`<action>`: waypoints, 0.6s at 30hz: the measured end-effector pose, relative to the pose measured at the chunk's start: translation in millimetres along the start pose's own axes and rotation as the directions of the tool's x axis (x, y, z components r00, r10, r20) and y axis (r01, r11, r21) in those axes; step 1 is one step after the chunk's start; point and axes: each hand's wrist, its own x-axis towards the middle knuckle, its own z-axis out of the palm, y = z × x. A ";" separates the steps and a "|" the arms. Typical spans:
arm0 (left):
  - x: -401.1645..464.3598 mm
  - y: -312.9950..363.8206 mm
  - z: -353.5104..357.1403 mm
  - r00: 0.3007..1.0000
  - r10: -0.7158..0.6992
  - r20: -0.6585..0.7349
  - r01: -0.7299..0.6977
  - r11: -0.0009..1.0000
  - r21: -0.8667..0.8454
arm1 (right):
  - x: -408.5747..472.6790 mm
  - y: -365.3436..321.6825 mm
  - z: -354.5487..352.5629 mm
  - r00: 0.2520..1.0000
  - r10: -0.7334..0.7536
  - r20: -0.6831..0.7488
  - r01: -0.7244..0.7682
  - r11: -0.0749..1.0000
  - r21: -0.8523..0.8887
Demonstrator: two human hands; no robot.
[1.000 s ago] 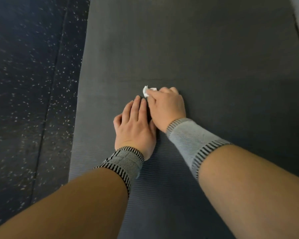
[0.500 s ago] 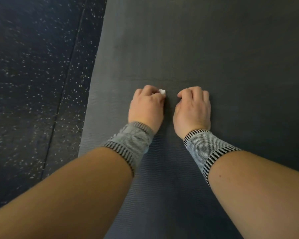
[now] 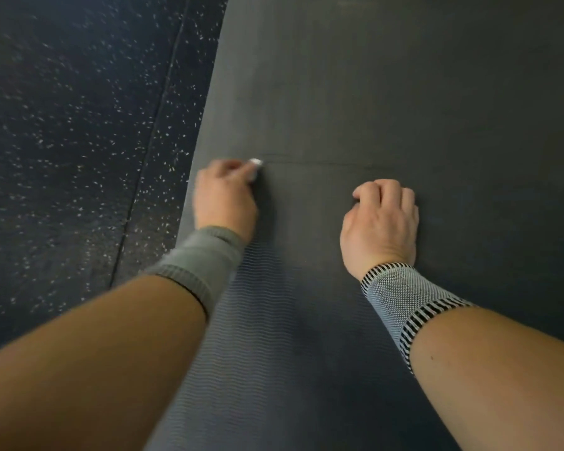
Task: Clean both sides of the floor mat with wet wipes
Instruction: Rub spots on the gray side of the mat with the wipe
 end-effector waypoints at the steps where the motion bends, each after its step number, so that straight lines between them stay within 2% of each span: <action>1: 9.5 -16.3 -7.1 0.985 -0.161 -0.053 0.162 0.987 0.010 | 0.1 0.3 0.8 1.000 0.000 0.000 0.000 1.000 -0.005; 2: 15.5 -24.7 -9.6 0.949 -0.304 -0.085 0.304 0.953 -0.017 | -0.1 0.8 1.3 1.000 0.002 0.000 -0.002 1.000 -0.008; 3: 18.8 -23.7 -7.5 0.921 -0.380 -0.091 0.378 0.925 -0.034 | -0.4 0.9 1.4 1.000 0.004 0.001 -0.004 1.000 -0.010; 5: 16.4 3.9 0.8 0.940 -0.339 -0.040 0.338 0.941 -0.034 | -1.1 0.9 0.9 1.000 0.006 0.007 -0.006 1.000 -0.007; 9: -6.1 53.7 12.5 0.996 -0.063 0.063 0.071 0.988 -0.138 | -0.9 0.9 0.5 1.000 -0.002 0.011 0.002 1.000 -0.003; 11: -6.2 39.4 5.4 0.993 -0.109 0.032 0.112 0.987 -0.113 | -0.4 0.8 0.6 1.000 0.001 0.007 -0.001 1.000 0.001; 15: -2.8 -15.2 -19.4 0.917 -0.391 -0.076 0.393 0.919 0.016 | 0.6 0.6 1.9 1.000 0.007 0.022 -0.006 1.000 -0.008; 16: -9.8 -14.2 -23.2 0.910 -0.410 -0.067 0.411 0.911 0.013 | 0.8 0.6 2.1 0.999 0.008 0.032 -0.007 1.000 -0.013; 18: -41.1 13.7 -21.0 0.944 -0.328 0.024 0.329 0.944 -0.026 | 1.3 1.7 1.8 0.999 0.010 0.044 -0.009 1.000 -0.018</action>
